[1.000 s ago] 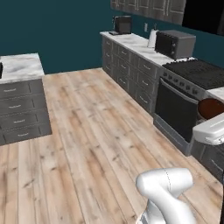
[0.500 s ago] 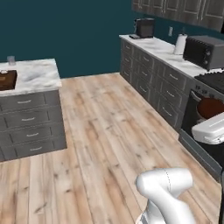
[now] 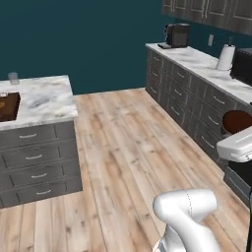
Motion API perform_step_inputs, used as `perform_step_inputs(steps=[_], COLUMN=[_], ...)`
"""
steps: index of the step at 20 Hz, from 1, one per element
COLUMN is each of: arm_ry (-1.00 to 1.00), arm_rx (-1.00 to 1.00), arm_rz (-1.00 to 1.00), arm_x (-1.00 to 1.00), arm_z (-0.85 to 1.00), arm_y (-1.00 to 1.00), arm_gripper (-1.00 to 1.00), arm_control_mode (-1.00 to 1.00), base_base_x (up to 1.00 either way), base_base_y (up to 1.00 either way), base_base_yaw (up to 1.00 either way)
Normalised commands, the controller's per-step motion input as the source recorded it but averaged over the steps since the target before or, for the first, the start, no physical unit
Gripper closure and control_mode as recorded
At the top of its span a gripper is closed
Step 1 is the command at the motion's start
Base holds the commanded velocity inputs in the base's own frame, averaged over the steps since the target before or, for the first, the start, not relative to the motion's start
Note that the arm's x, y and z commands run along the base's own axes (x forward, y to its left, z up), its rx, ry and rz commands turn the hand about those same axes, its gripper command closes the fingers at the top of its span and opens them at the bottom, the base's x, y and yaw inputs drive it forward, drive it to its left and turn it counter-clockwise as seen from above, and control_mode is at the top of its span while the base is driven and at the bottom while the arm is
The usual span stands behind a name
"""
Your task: Take the cupcakes from the fridge and place them on the empty tray on the dining counter.
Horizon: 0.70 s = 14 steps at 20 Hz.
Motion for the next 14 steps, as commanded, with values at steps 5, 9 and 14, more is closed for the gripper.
perform_step_inputs(steps=[5,9,14], arm_ry=[0.0,0.0,0.0], arm_rx=[0.0,0.0,0.0], arm_rz=[0.0,0.0,0.0], arm_x=[0.0,0.0,0.0], arm_z=[0.0,0.0,0.0], arm_y=[0.0,0.0,0.0], arm_gripper=[1.0,1.0,1.0], arm_control_mode=[1.0,1.0,1.0], base_base_x=[1.0,1.0,1.0], base_base_y=[-0.35,-0.39,-0.3], base_base_yaw=[0.0,0.0,0.0])
